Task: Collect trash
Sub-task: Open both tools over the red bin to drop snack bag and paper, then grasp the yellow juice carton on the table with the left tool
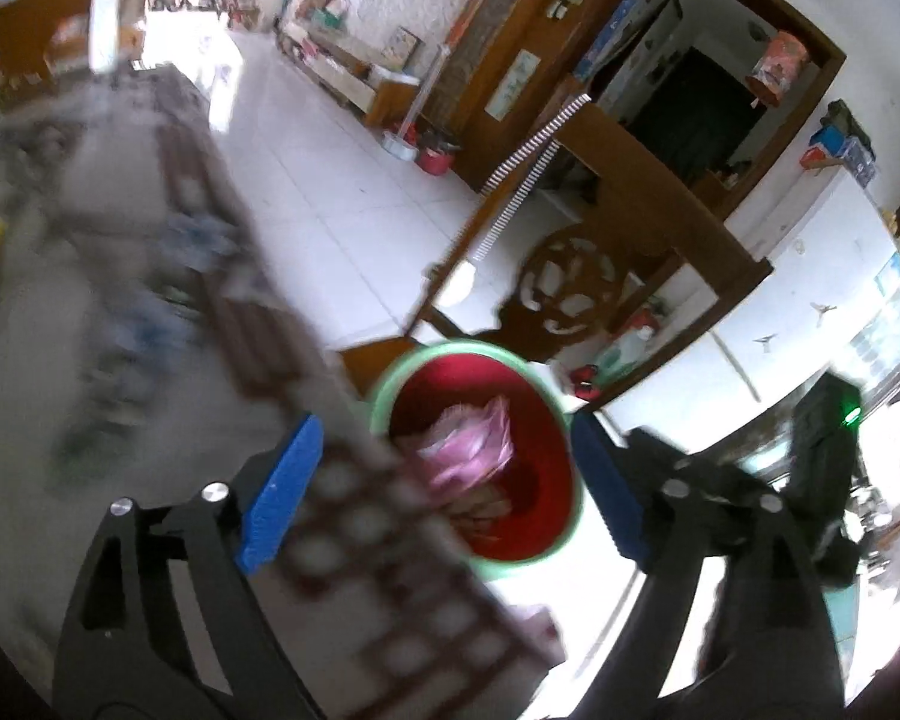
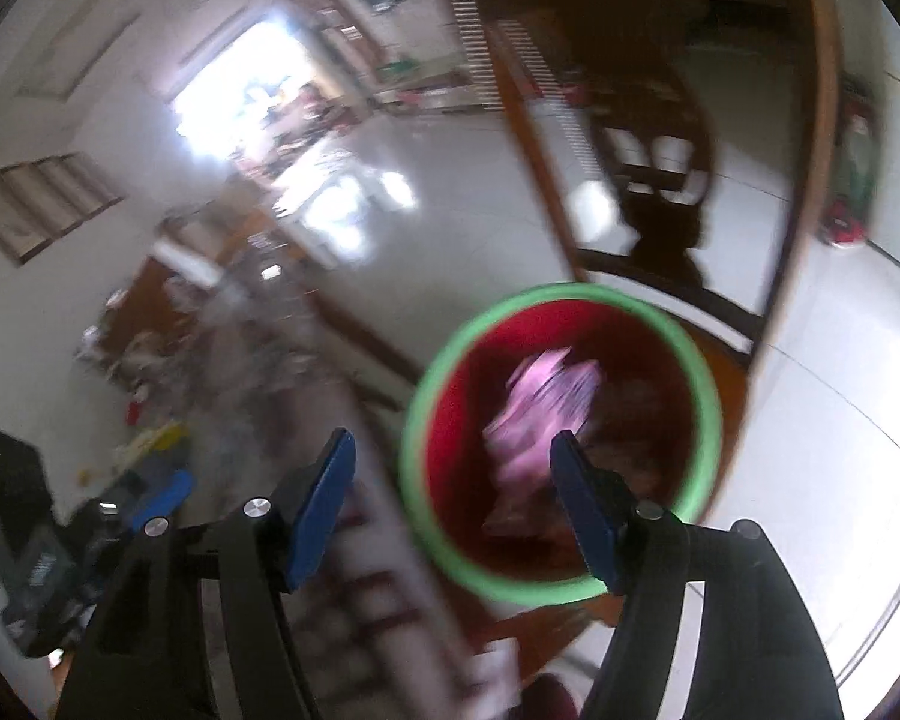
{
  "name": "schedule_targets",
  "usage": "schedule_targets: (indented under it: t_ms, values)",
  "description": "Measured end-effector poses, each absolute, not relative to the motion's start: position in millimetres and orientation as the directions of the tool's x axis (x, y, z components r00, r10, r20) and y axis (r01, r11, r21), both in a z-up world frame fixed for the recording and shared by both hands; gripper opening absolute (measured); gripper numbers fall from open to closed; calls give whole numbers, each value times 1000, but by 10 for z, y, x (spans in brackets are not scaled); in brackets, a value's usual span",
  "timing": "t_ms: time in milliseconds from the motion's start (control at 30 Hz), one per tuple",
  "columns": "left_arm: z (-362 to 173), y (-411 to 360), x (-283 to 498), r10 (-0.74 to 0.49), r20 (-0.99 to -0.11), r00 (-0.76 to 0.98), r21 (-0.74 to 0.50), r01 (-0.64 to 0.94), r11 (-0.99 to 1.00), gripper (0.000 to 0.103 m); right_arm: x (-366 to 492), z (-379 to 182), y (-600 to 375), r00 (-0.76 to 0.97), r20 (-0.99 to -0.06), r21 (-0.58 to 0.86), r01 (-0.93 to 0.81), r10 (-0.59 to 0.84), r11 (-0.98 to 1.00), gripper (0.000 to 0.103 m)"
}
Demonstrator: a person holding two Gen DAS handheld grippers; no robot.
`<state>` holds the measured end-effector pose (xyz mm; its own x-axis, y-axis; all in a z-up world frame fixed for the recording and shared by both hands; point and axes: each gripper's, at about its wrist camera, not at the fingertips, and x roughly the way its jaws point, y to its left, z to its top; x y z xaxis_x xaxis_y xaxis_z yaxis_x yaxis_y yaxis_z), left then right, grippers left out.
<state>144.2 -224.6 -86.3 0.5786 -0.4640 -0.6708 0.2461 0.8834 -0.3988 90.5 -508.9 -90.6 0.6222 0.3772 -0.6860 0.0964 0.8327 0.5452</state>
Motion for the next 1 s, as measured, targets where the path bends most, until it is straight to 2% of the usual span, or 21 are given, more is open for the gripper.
schedule_targets:
  t_ms: [67, 167, 267, 333, 400, 467, 533, 600, 733, 967, 1000]
  values:
    - [-777, -1955, 1409, -402, -680, 614, -344, 217, 914, 86, 906, -735, -4804, 616, -658, 563, 20, 433, 826, 76]
    - [-668, -1332, 1353, -284, -690, 665, -271, 126, 954, 89, 913, -461, -4378, 599, -654, 508, -103, 461, 855, 78]
    - [-668, -721, 1313, -156, -729, 666, -168, 47, 985, 90, 885, -342, -4107, 587, -551, 644, -151, 592, 750, 86]
    - [-730, -352, 1324, -38, -756, 654, -62, -14, 998, 90, 921, -377, -3770, 511, -536, 689, -196, 672, 698, 86]
    - [-823, -72, 1388, 21, -788, 615, -16, -56, 998, 90, 919, -463, -3448, 453, -541, 696, -234, 709, 679, 86]
    - [-917, 114, 1473, 31, -821, 571, 1, -52, 999, 90, 932, -435, -3186, 404, -591, 643, -288, 698, 710, 85]
    - [-1016, 232, 1574, 66, -849, 524, 68, -16, 998, 90, 875, -368, -3116, 438, -561, 621, -338, 702, 707, 85]
    - [-1119, 264, 1659, 101, -867, 488, 137, 39, 990, 90, 881, -394, -3059, 430, -604, 583, -336, 671, 740, 86]
    - [-1334, 257, 1852, 179, -885, 431, 266, 152, 952, 90, 921, -447, -3116, 422, -613, 607, -290, 668, 740, 86]
    - [-1464, 334, 2073, 209, -903, 377, 286, 162, 944, 90, 987, -521, -3105, 406, -630, 603, -282, 662, 746, 86]
    - [-1473, 341, 2102, 195, -908, 371, 270, 160, 950, 86, 991, -526, -3095, 404, -634, 598, -286, 660, 749, 86]
